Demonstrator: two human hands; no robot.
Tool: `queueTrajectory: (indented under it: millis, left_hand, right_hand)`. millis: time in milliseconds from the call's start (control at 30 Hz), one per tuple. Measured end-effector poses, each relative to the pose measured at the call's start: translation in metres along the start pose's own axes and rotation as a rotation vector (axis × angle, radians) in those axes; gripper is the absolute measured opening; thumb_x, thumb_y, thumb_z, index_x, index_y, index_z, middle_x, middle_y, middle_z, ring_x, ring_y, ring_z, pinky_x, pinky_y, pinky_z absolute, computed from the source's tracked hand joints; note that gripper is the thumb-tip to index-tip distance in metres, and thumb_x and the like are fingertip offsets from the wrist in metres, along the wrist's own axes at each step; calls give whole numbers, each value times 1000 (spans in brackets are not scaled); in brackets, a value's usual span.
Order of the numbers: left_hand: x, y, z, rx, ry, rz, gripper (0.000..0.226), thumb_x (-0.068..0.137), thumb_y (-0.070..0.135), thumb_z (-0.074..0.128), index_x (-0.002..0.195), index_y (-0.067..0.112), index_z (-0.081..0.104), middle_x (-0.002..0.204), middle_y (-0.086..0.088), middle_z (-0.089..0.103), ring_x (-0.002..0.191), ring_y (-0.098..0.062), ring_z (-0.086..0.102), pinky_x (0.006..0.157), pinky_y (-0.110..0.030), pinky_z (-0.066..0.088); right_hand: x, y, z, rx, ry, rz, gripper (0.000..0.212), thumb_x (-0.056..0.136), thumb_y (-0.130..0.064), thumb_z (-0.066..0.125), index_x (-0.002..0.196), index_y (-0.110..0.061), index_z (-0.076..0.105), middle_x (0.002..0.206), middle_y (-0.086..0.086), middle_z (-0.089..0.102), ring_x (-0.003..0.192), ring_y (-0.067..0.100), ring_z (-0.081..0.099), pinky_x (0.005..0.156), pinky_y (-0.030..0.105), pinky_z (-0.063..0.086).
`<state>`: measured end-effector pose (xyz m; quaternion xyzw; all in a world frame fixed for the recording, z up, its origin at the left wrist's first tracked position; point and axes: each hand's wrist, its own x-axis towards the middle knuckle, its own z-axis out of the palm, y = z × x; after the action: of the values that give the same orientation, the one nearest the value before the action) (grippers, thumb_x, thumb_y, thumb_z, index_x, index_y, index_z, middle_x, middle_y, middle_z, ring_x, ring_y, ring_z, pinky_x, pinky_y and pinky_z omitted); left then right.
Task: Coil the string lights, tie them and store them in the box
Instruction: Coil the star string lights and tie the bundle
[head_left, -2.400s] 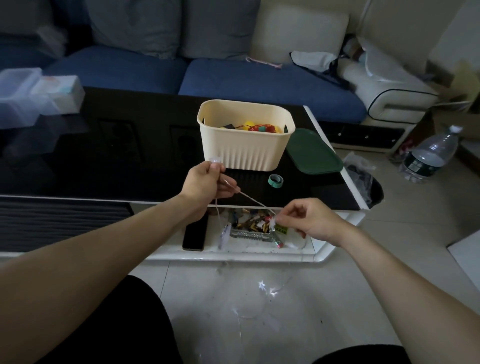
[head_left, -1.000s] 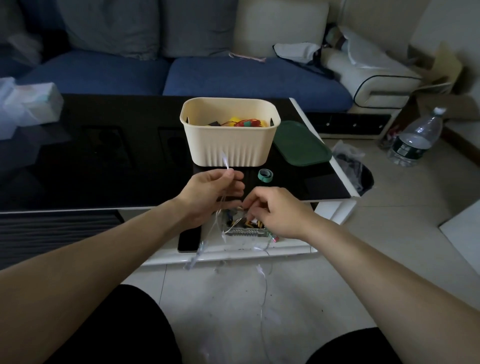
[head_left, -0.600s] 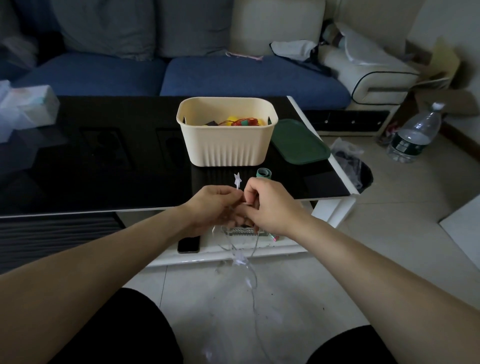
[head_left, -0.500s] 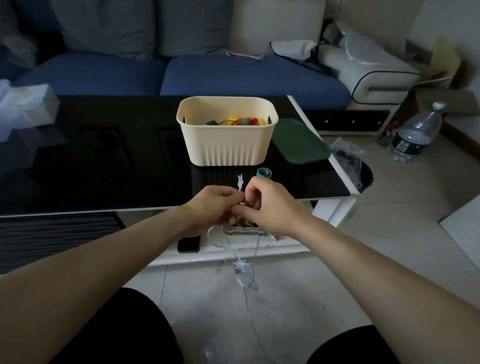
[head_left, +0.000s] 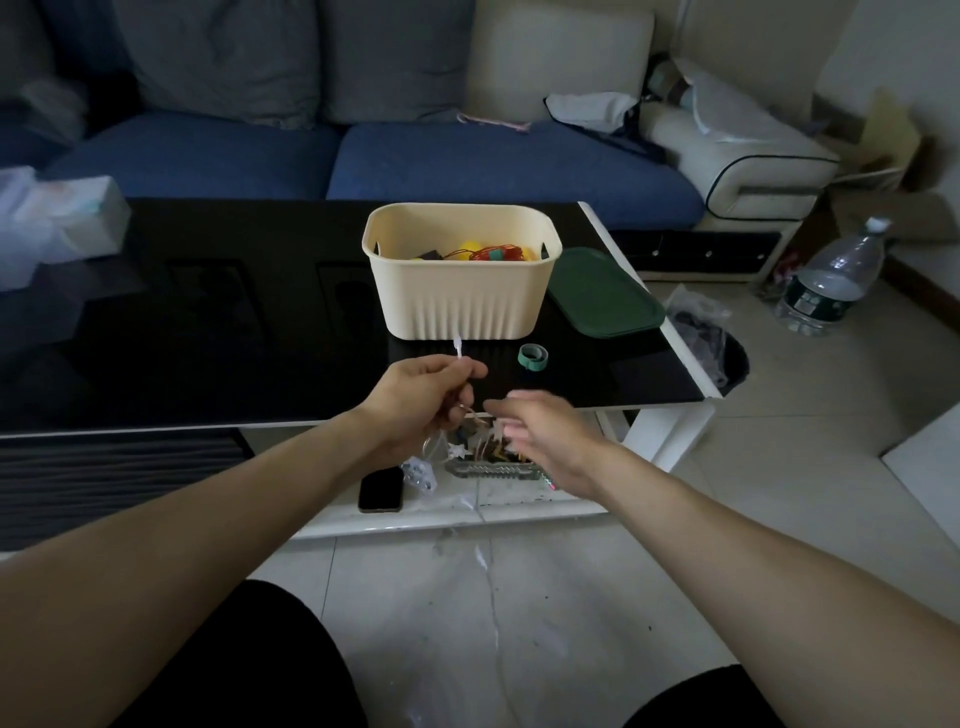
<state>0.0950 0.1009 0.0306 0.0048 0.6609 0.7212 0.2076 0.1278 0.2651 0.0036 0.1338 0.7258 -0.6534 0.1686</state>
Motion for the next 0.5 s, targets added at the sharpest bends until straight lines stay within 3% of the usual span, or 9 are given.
queueTrajectory:
  millis: [100,200,333,400,500]
  left_hand:
    - [-1,4,-1,-57,17,22,21,103,19,50,103,5,66,61,0,55,49,-9,45,57,-22,39]
    - [-1,5,-5,-68,47,41,22,103,19,50,104,5,66,61,0,54,50,-9,44,55,-21,40]
    - [0,5,-9,-67,84,42,21,103,19,50,104,5,67,62,0,53,50,-9,44,53,-19,40]
    - [-1,5,-10,-73,95,45,21,103,18,50,103,5,66,61,0,52,50,-9,43,53,-20,39]
    - [-2,7,-12,-89,112,61,20,103,17,50,102,5,66,60,0,49,50,-10,41,51,-19,38]
  right_hand:
    - [-4,1,5,97,-135,122,55,95,-48,58,136,-12,53,131,11,61,123,27,58,116,46,35]
    - [-4,-4,5,142,-183,144,49,94,-53,54,107,-7,66,96,10,72,100,28,71,107,44,37]
    - [-9,-10,-2,230,-265,91,22,81,-28,74,90,-9,68,81,8,60,73,18,61,89,40,48]
    - [-11,-14,-9,282,-314,61,26,74,-14,77,97,-8,70,80,7,60,67,15,58,79,38,53]
    - [-16,-18,-17,172,-408,47,34,75,-9,75,108,-10,68,75,0,63,65,11,58,70,32,55]
